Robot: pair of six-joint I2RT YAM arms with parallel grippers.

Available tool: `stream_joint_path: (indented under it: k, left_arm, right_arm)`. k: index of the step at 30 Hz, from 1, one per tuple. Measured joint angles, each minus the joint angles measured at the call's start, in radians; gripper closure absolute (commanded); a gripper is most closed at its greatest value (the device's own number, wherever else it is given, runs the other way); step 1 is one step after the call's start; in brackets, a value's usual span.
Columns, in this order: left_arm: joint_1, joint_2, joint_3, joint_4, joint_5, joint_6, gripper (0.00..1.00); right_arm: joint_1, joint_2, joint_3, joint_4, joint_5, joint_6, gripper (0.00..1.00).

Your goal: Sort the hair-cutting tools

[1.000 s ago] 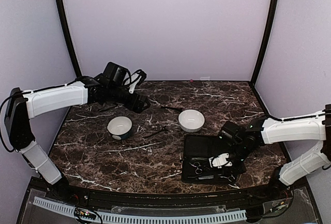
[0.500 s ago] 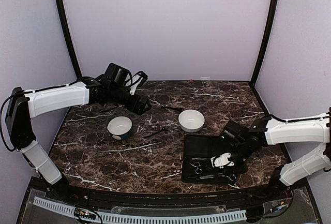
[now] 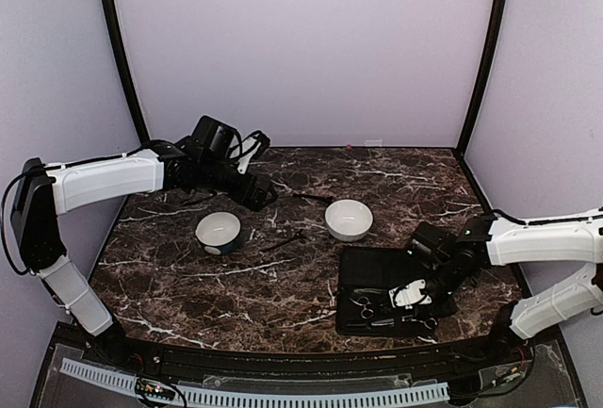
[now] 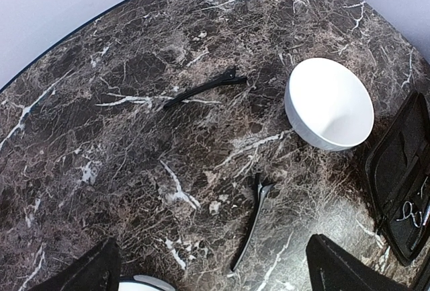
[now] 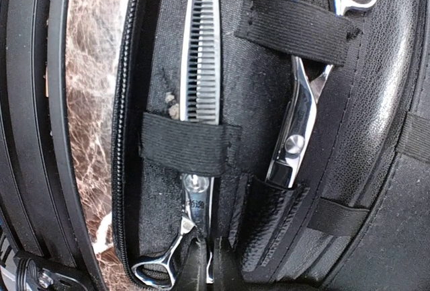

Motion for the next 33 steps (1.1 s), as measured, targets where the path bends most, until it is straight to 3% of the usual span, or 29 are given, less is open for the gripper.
stream_joint_path:
  k: [19, 33]
  left_arm:
    - [-0.005, 0.008, 0.003, -0.001, 0.003, 0.000, 0.01]
    - [-0.009, 0.014, 0.012, -0.004, 0.003, 0.000, 0.01]
  right_arm:
    - [-0.019, -0.006, -0.013, -0.008, 0.037, 0.008, 1.00]
    - [0.013, 0.030, 0.040, -0.045, -0.020, 0.031, 1.00]
